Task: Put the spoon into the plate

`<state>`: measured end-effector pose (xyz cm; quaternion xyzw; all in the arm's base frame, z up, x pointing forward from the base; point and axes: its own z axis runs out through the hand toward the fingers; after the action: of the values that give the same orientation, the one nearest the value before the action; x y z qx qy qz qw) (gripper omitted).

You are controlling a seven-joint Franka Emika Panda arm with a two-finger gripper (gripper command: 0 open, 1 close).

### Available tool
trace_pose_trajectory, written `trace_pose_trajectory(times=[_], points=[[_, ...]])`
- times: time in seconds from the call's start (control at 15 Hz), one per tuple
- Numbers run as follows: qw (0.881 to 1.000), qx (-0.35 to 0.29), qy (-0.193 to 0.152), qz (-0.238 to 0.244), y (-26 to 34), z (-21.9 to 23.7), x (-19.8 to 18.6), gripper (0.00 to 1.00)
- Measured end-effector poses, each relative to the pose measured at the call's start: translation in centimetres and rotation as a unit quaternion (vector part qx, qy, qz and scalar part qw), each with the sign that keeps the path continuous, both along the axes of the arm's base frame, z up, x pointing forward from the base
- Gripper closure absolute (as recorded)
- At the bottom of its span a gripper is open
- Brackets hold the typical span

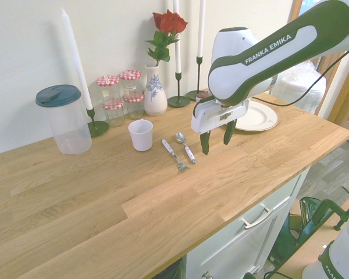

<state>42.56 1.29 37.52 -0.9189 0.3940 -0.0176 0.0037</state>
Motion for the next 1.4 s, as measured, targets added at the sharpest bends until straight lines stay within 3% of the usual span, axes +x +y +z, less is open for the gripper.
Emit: trace_pose_trajectory(times=[0.27, 0.67, 0.93, 1.4], points=[[0.999, -0.001, -0.01, -0.041, 0.6, 1.0, 0.8, 0.0], [0.991, -0.033, 0.002, -0.133, 5.2, 0.2, 7.0, 0.0], [0.99, -0.033, 0.017, -0.137, 5.8, -1.5, 8.0, 0.0], [0.989, -0.022, -0.001, -0.146, 5.3, -2.7, 8.9, 0.0]])
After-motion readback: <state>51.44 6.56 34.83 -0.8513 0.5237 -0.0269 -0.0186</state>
